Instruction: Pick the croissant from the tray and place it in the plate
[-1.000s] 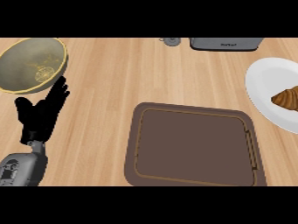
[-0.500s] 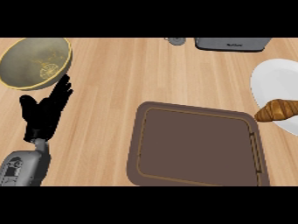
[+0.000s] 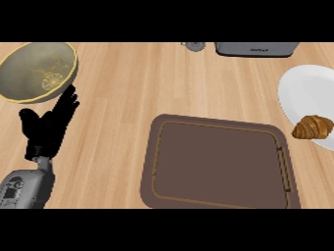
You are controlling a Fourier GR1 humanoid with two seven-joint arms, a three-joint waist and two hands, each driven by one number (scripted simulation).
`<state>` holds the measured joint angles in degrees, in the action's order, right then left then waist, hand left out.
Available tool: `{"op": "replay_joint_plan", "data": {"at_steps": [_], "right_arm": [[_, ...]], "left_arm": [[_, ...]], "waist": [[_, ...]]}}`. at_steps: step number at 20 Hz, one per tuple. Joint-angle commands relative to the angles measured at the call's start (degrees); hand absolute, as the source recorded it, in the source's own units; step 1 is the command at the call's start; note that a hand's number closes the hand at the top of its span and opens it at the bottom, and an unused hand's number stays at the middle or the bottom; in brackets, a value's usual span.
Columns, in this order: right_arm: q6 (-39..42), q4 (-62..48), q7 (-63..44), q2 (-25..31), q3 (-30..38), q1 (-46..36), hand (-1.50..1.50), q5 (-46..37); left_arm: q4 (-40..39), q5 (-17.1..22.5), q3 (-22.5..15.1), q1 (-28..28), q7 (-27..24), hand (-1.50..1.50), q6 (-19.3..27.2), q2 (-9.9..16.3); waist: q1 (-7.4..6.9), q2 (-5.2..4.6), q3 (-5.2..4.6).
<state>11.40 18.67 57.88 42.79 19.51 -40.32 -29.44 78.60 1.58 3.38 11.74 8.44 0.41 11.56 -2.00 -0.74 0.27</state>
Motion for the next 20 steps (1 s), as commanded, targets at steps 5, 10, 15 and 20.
{"op": "replay_joint_plan", "data": {"at_steps": [5, 10, 15, 20], "right_arm": [[20.46, -3.80, 0.67, 1.43, 4.18, -3.33, -1.50, 8.86], [32.15, -7.10, -5.72, 4.72, 2.77, -3.74, -1.50, 9.92], [35.97, -6.65, -5.28, 7.37, 3.40, -2.14, -1.50, 12.21], [34.43, -5.27, -4.58, 6.32, 3.62, -0.84, -1.50, 14.18]], "left_arm": [[-1.04, 0.43, 1.29, -0.48, -0.68, 0.00, -0.72, 1.10], [-0.67, -0.56, 0.23, -1.06, -0.71, 0.00, 0.98, -0.78], [2.36, 0.78, 0.46, -1.88, 0.42, 0.00, -0.66, 0.20], [1.68, -0.27, 0.36, -0.77, 0.84, 0.00, 0.27, 0.24]], "waist": [[0.91, 0.34, -0.16], [0.72, 0.07, -0.10], [0.08, -0.02, 0.10], [-0.12, -0.45, 0.26]]}}
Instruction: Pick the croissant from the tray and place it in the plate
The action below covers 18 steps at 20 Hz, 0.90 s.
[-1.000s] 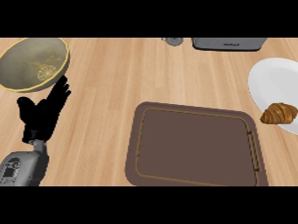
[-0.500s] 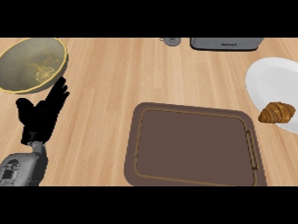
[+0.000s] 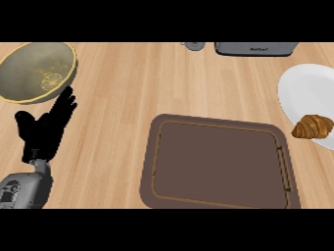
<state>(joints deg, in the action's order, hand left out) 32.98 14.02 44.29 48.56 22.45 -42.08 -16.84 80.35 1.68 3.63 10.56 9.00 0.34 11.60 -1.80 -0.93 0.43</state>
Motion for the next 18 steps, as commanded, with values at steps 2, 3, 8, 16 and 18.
{"op": "replay_joint_plan", "data": {"at_steps": [2, 3, 8, 16, 18], "right_arm": [[14.29, -0.33, 8.82, 2.17, 0.78, 1.65, -1.50, 2.38], [13.41, 0.13, 9.27, 2.52, 0.27, 2.73, -1.50, 2.07], [13.76, 0.91, 7.43, 4.29, -0.07, 2.90, -1.50, 3.33], [11.50, 1.93, 8.04, 5.40, -1.00, 6.13, -1.50, 4.51], [10.79, 2.52, 8.59, 5.41, -2.20, 7.29, -1.50, 3.85]], "left_arm": [[-0.09, -0.40, -0.33, 0.89, 0.53, 0.00, 0.17, -0.14], [0.44, 0.61, 0.31, -0.68, -0.68, 0.00, -1.38, 0.77], [-0.27, 0.00, -0.28, 1.34, 0.21, 0.00, 0.25, -0.83], [0.50, -0.44, -0.47, -0.87, -0.95, 0.00, -0.22, -0.40], [-1.17, -0.13, -0.23, 0.11, -1.57, 0.00, -0.10, -1.06]], "waist": [[0.14, -0.23, 0.10], [-0.30, -0.15, 0.06], [-0.28, -0.54, 0.17], [-0.94, -0.50, 0.28], [-0.37, -0.80, 0.27]]}}
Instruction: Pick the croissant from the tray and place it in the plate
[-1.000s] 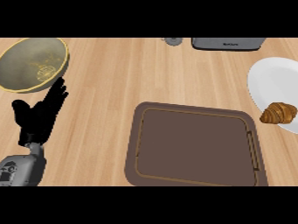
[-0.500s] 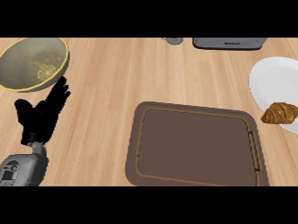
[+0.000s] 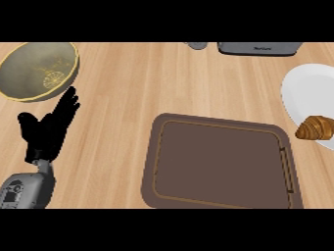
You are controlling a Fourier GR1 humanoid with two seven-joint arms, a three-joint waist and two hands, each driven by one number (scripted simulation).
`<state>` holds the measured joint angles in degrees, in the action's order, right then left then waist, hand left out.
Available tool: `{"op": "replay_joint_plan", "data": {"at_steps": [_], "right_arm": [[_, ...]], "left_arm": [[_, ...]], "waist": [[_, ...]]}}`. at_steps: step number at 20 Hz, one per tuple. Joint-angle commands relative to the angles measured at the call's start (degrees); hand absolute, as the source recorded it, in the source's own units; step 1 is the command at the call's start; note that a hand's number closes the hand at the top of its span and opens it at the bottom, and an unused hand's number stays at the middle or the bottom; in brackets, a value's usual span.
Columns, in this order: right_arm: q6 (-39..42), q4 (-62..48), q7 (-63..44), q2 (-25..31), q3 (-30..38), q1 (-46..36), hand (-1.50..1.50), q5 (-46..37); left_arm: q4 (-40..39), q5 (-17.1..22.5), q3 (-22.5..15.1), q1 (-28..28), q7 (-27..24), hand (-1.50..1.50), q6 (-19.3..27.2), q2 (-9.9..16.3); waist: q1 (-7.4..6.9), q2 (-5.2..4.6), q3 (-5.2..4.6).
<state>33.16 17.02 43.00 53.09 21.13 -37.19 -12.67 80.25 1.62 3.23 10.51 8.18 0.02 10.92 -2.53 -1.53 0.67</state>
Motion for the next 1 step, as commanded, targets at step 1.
{"op": "replay_joint_plan", "data": {"at_steps": [1], "right_arm": [[10.82, -0.60, 8.36, 1.57, -0.72, 0.99, -1.50, 0.13]], "left_arm": [[-0.01, 0.20, 0.45, 1.83, 0.79, 0.00, -0.08, 0.50]], "waist": [[-0.09, -0.07, 0.03]]}}
